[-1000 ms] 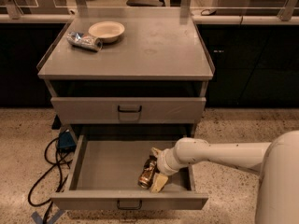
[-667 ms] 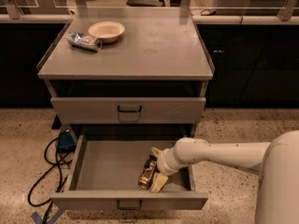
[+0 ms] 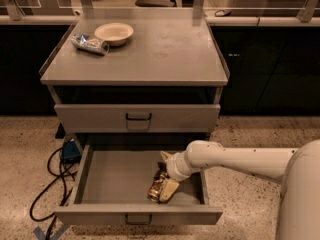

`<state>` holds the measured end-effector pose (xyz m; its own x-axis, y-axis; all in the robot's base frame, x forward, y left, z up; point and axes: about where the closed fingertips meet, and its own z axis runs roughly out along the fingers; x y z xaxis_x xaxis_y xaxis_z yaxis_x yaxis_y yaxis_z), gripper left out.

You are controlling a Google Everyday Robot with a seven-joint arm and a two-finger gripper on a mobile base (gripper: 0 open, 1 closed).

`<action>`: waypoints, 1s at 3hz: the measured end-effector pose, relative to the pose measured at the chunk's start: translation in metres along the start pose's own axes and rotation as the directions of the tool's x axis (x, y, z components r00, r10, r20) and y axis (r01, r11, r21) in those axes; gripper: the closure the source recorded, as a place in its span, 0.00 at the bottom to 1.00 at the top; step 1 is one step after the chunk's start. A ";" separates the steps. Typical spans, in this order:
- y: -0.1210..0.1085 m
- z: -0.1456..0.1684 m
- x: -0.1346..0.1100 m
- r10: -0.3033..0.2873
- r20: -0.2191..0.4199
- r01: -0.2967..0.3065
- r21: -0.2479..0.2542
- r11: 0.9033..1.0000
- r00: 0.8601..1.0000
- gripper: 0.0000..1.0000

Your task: Pick orange can from middle drawer and place on counter

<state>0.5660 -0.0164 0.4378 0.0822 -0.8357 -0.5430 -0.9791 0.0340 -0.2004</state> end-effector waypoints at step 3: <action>-0.030 0.004 -0.010 -0.008 0.078 0.006 0.030 1.000 0.997 0.00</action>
Offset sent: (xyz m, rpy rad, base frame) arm -0.0173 0.0075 -0.0824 0.1408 -0.0730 0.0317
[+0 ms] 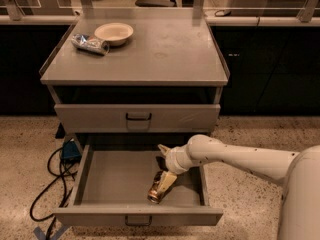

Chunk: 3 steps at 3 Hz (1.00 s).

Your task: Pick orange can from middle drawer and place on counter

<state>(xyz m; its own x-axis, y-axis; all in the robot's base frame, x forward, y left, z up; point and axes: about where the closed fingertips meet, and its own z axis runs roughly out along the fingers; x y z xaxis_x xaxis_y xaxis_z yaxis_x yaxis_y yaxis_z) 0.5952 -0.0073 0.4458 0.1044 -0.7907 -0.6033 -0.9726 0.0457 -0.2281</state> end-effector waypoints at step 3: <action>0.039 0.043 0.025 0.030 0.082 -0.032 0.020 0.999 0.996 0.00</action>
Offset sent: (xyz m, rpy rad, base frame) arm -0.0404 0.0030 -0.0844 0.1006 0.0436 -0.0297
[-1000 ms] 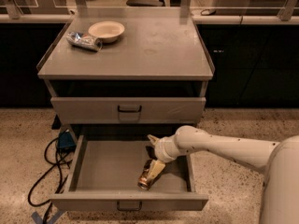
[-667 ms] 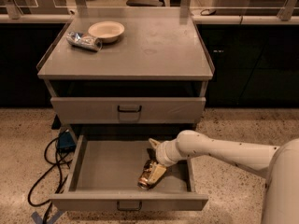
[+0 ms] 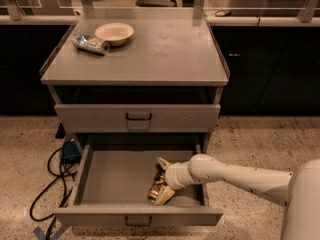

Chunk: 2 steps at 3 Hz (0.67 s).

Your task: Pick orange can from middle drawer and place on counter

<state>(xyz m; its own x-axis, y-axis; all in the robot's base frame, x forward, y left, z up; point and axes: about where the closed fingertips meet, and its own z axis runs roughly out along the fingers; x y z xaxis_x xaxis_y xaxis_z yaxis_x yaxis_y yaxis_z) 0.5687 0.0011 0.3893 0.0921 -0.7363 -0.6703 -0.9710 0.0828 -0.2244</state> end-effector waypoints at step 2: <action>-0.005 -0.002 -0.008 -0.028 0.029 0.026 0.044 0.999 0.999 0.00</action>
Offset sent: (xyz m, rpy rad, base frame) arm 0.0029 0.0034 0.0058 0.0222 -0.0436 -0.0029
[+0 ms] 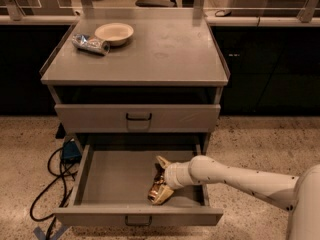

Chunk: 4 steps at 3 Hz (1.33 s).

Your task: Pick orange can from middle drawer and place on counter

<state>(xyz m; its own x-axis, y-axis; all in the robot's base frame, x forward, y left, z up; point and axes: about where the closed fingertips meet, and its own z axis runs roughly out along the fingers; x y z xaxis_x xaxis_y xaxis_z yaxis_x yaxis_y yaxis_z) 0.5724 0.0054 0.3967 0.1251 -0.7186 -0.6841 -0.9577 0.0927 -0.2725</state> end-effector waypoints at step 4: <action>0.003 0.028 0.007 -0.040 -0.007 0.039 -0.127 0.991 0.999 0.35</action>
Offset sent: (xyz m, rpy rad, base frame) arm 0.0146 0.0222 -0.0488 -0.0679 0.1234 0.2120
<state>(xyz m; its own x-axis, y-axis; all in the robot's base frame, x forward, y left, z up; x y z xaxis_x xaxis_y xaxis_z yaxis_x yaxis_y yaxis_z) 0.5775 0.0201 0.3726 0.1617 -0.7266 -0.6678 -0.9772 -0.0235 -0.2111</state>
